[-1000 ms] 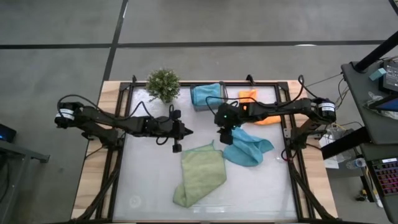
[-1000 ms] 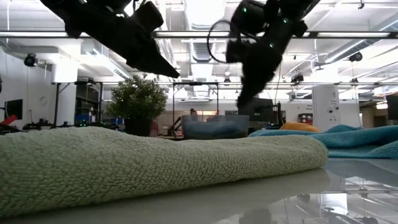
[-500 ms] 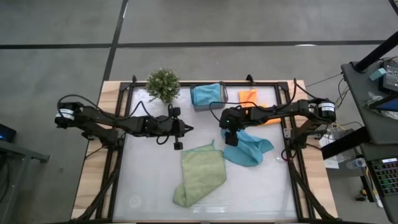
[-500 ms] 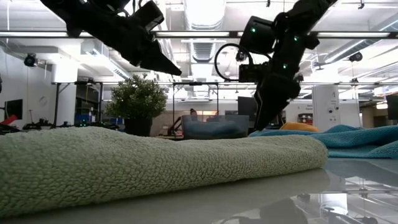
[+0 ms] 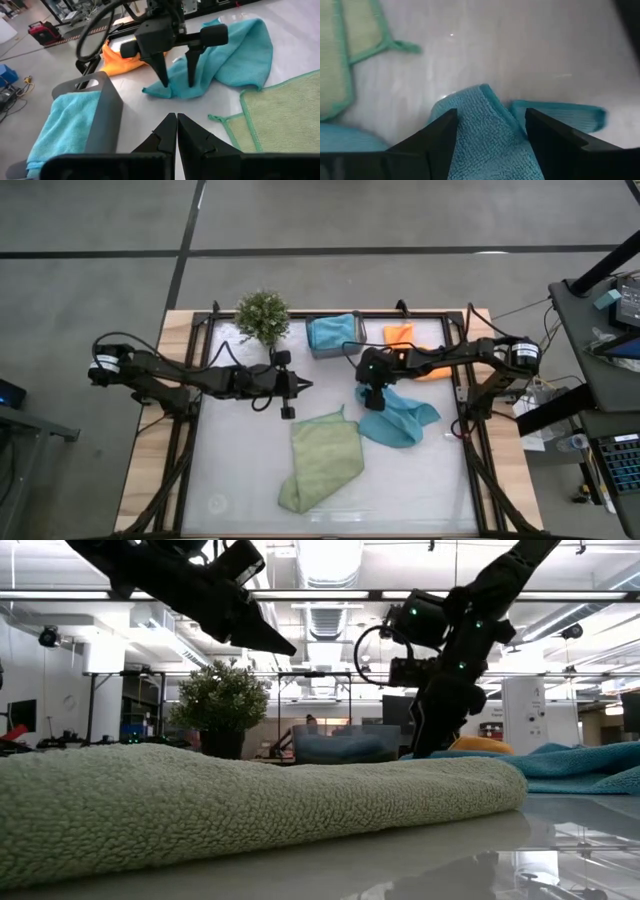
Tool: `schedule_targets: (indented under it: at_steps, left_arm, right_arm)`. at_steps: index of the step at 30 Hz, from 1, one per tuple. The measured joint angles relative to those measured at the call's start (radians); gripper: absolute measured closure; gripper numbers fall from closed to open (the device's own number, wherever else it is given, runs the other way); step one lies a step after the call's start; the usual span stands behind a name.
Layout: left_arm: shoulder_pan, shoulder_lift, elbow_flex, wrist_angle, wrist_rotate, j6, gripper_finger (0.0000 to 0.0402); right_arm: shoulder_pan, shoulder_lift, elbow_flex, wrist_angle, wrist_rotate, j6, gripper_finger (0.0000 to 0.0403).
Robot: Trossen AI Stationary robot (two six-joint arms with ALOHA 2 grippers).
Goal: Fold microfiber towels
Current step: Fold the blue towel
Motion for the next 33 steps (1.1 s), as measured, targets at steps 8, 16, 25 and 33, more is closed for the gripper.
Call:
schedule_targets:
  at_steps: [8,16,25,33]
  left_arm:
    - [0.006,0.001,0.000,-0.001,0.000,0.000,0.0402]
    - [0.006,0.001,0.000,0.001,0.000,-0.005,0.0402]
    - [0.033,-0.093,0.004,0.041,0.002,0.049,0.0377]
    - [0.065,-0.152,0.003,0.090,0.105,0.042,0.0278]
  right_arm:
    - [-0.014,0.000,-0.047,0.052,-0.091,-0.019,0.0273]
    - [-0.014,-0.023,-0.012,0.090,-0.091,-0.085,0.0391]
    - [0.008,-0.124,0.168,0.107,-0.122,-0.215,0.0394]
    - [0.025,-0.106,0.312,0.170,-0.203,-0.269,0.0394]
